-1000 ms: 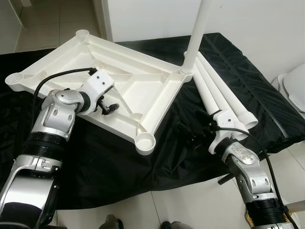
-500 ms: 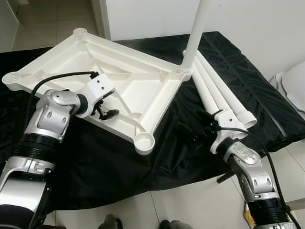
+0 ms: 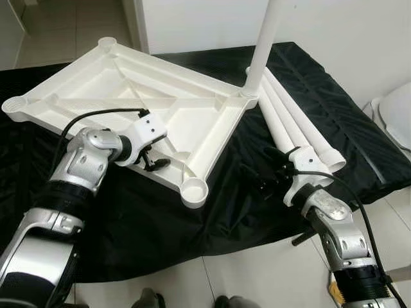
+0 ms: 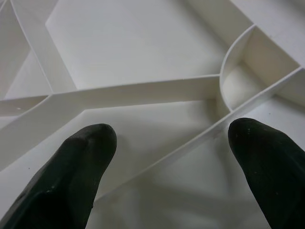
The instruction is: Building children table
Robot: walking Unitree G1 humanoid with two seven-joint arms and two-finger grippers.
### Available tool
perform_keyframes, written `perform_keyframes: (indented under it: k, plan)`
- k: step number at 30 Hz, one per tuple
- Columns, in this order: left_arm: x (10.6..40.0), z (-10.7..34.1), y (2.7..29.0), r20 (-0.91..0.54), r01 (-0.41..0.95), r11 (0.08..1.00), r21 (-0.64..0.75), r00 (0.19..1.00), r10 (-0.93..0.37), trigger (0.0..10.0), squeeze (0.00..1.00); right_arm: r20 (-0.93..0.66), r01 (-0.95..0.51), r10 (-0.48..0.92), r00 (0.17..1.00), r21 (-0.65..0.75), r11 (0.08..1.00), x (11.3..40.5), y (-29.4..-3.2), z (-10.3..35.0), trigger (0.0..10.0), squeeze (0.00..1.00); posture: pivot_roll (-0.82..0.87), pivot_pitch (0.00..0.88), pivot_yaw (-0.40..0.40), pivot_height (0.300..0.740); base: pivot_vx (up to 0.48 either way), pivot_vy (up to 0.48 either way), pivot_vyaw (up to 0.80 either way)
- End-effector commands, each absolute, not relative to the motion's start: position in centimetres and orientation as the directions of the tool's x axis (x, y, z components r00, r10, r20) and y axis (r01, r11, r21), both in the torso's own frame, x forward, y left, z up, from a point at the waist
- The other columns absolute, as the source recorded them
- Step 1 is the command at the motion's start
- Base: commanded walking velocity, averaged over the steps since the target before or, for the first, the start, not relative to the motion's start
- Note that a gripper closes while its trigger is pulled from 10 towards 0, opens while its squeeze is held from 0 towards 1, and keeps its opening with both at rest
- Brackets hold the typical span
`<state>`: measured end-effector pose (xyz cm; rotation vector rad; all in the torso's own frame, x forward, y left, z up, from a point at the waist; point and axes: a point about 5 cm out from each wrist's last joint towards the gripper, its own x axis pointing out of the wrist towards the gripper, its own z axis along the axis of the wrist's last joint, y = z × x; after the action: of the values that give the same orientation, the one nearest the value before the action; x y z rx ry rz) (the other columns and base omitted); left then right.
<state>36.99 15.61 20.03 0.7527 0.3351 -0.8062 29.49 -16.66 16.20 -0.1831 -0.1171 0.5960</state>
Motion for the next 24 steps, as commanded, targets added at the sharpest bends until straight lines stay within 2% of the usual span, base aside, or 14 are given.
perform_keyframes:
  k: [1, 6, 14, 15, 16, 24]
  plan:
    - [37.3, 19.8, 15.6, -0.528, 0.725, 0.47, 0.504, 0.689, -0.497, 10.0, 0.0, 0.059, -0.537, 0.558, 0.827, -0.206, 0.818, 29.3, -17.0, 16.1, 10.0, 0.0, -0.12, 0.136, -0.005, 0.74, 0.0, 0.0, 0.0]
    - [38.0, 19.4, 15.9, -0.537, 0.692, 0.515, 0.506, 0.72, -0.44, 10.0, 0.0, 0.058, -0.536, 0.556, 0.829, -0.201, 0.82, 29.0, -16.9, 16.0, 10.0, 0.0, -0.12, 0.132, 0.003, 0.74, 0.0, 0.0, 0.0]
    - [38.1, 19.0, 16.0, -0.555, 0.7, 0.499, 0.511, 0.712, -0.431, 10.0, 0.0, 0.058, -0.537, 0.557, 0.829, -0.199, 0.82, 28.8, -16.8, 15.8, 10.0, 0.0, -0.12, 0.13, 0.008, 0.74, 0.0, 0.0, 0.0]
    - [38.2, 19.0, 16.1, -0.556, 0.699, 0.501, 0.51, 0.713, -0.428, 6.5, 0.0, 0.058, -0.536, 0.556, 0.829, -0.198, 0.82, 28.7, -16.8, 15.8, 10.0, 0.0, -0.12, 0.127, 0.012, 0.74, 0.0, 0.0, 0.0]
    - [38.2, 19.0, 16.2, -0.559, 0.698, 0.5, 0.513, 0.714, -0.423, 0.0, 0.0, 0.057, -0.536, 0.555, 0.83, -0.198, 0.821, 28.7, -16.8, 15.8, 10.0, 0.0, -0.12, 0.124, 0.014, 0.74, 0.0, 0.0, 0.0]
    - [38.4, 18.9, 16.5, -0.568, 0.699, 0.485, 0.525, 0.713, -0.412, 0.0, 0.0, 0.057, -0.536, 0.555, 0.83, -0.197, 0.821, 28.7, -16.7, 15.7, 10.0, 0.0, -0.12, 0.116, 0.017, 0.74, 0.0, 0.0, 0.0]
